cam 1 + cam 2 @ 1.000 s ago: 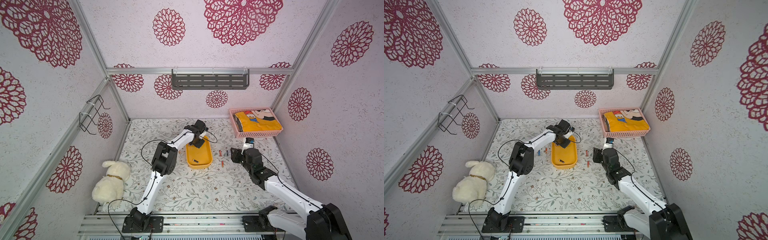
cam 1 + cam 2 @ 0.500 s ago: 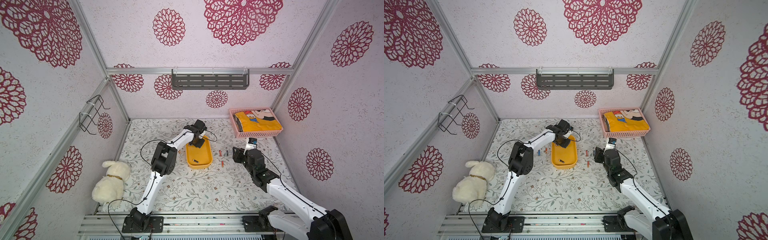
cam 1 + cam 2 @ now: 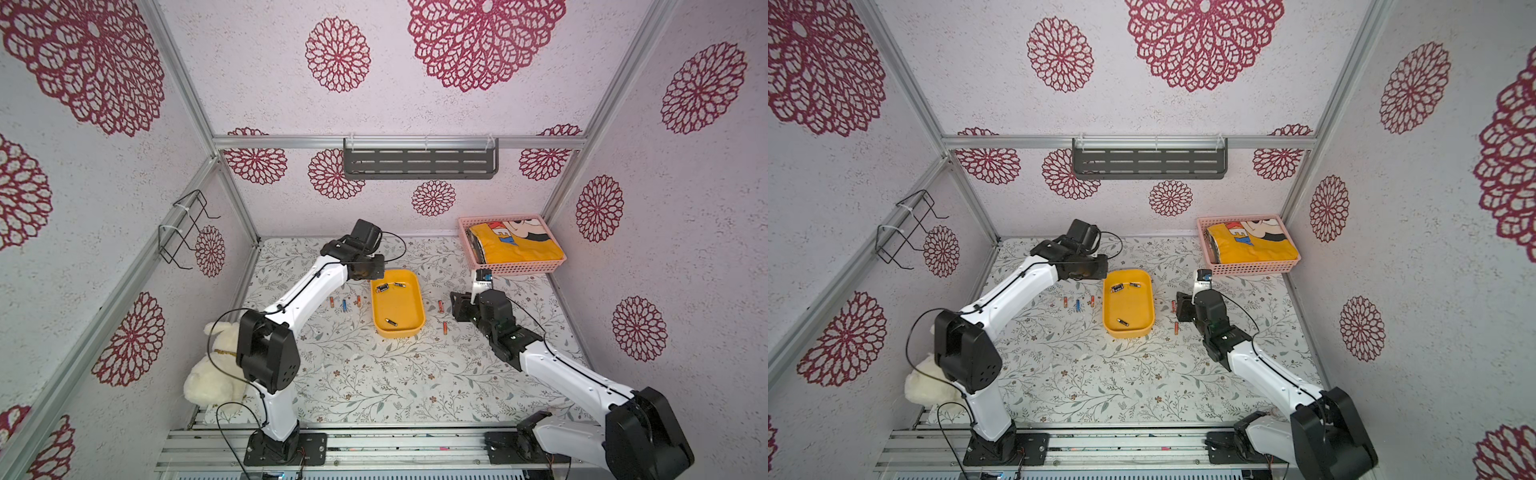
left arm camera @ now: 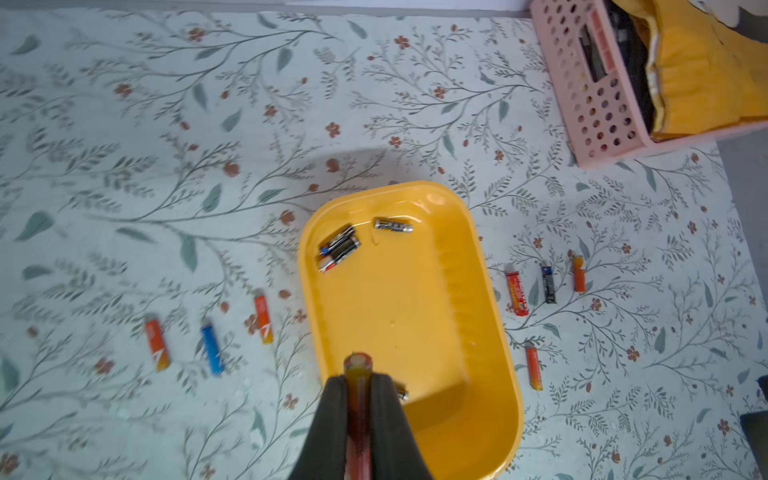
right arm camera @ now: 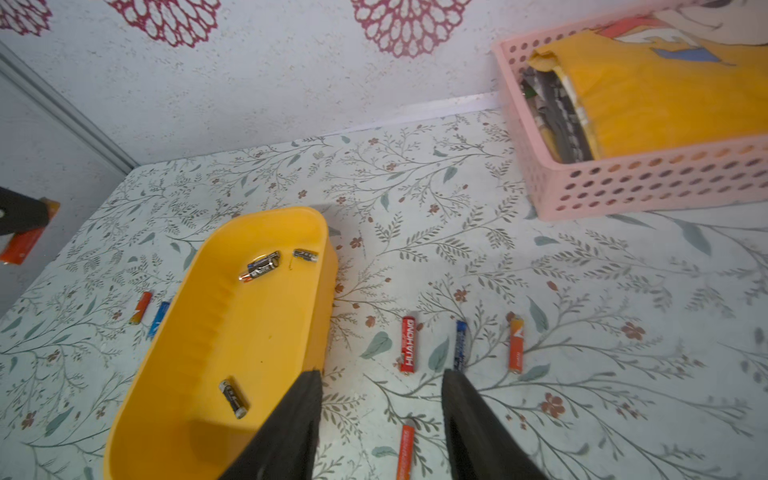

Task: Take the batteries out of the storage box
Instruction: Pick up the battery from the storage box, then place the battery at the center of the board.

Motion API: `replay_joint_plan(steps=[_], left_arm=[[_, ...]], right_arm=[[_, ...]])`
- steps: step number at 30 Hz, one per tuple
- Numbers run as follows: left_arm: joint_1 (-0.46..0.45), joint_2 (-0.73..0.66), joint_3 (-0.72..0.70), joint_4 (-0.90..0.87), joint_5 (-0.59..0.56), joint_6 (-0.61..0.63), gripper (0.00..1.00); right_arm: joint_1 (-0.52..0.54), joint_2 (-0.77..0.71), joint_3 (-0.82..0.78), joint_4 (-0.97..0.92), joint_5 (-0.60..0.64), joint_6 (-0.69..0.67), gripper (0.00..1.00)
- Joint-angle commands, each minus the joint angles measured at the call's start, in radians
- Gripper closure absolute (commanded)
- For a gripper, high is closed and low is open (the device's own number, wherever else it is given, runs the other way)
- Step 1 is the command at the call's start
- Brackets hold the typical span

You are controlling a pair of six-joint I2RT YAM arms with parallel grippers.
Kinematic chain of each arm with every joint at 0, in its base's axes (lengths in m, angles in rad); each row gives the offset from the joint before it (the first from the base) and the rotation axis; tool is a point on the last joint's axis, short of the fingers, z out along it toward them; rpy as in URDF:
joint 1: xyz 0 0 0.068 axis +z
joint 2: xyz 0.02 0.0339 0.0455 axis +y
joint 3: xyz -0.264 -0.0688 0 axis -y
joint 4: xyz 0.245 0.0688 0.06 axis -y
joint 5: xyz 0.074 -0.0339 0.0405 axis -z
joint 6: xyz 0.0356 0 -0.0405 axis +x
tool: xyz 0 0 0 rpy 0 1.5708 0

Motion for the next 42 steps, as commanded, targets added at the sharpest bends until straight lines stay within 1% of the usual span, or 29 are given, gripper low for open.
replay_joint_plan(steps=[1,4,7,9,16,20,21,25,29,31,33,35,37,39,40,42], left_arm=[[0.023,-0.022,-0.15,-0.027,-0.037,-0.129,1.0],[0.018,-0.024,-0.247,-0.021,-0.022,-0.18,1.0],[0.006,-0.013,-0.323,0.02,-0.03,-0.224,1.0],[0.004,0.006,-0.351,0.053,-0.017,-0.241,1.0],[0.004,0.118,-0.331,0.083,-0.034,-0.225,1.0],[0.006,0.154,-0.324,0.107,-0.02,-0.218,1.0],[0.006,0.197,-0.321,0.11,-0.018,-0.214,1.0],[0.004,0.222,-0.315,0.115,-0.02,-0.205,1.0],[0.004,0.226,-0.317,0.109,-0.032,-0.197,1.0],[0.004,0.223,-0.318,0.097,-0.041,-0.194,0.98],[0.004,0.213,-0.324,0.094,-0.048,-0.19,0.93],[0.005,0.205,-0.33,0.091,-0.047,-0.186,0.83],[0.003,0.193,-0.333,0.085,-0.046,-0.179,0.75],[0.001,0.178,-0.336,0.079,-0.05,-0.173,0.69],[0.0,0.174,-0.336,0.076,-0.051,-0.169,0.67],[0.0,0.124,-0.337,0.072,-0.055,-0.16,0.64]], right_arm=[[0.049,0.063,0.086,0.031,-0.049,-0.089,0.48],[0.09,0.144,0.158,0.027,-0.099,-0.132,0.48],[0.115,0.2,0.212,0.018,-0.102,-0.15,0.47],[0.12,0.231,0.241,0.009,-0.109,-0.151,0.47],[0.136,0.323,0.357,-0.087,-0.115,-0.196,0.47],[0.136,0.368,0.416,-0.147,-0.103,-0.221,0.47],[0.136,0.389,0.439,-0.173,-0.106,-0.237,0.47],[0.136,0.484,0.548,-0.267,-0.091,-0.279,0.47],[0.134,0.545,0.604,-0.279,-0.074,-0.274,0.49],[0.13,0.573,0.632,-0.283,-0.07,-0.254,0.49],[0.121,0.59,0.652,-0.282,-0.073,-0.231,0.49],[0.109,0.603,0.662,-0.272,-0.115,-0.227,0.49],[0.101,0.635,0.694,-0.287,-0.151,-0.247,0.48],[0.097,0.688,0.76,-0.34,-0.17,-0.287,0.49],[0.096,0.722,0.802,-0.378,-0.162,-0.308,0.49],[0.093,0.778,0.872,-0.435,-0.117,-0.327,0.51]])
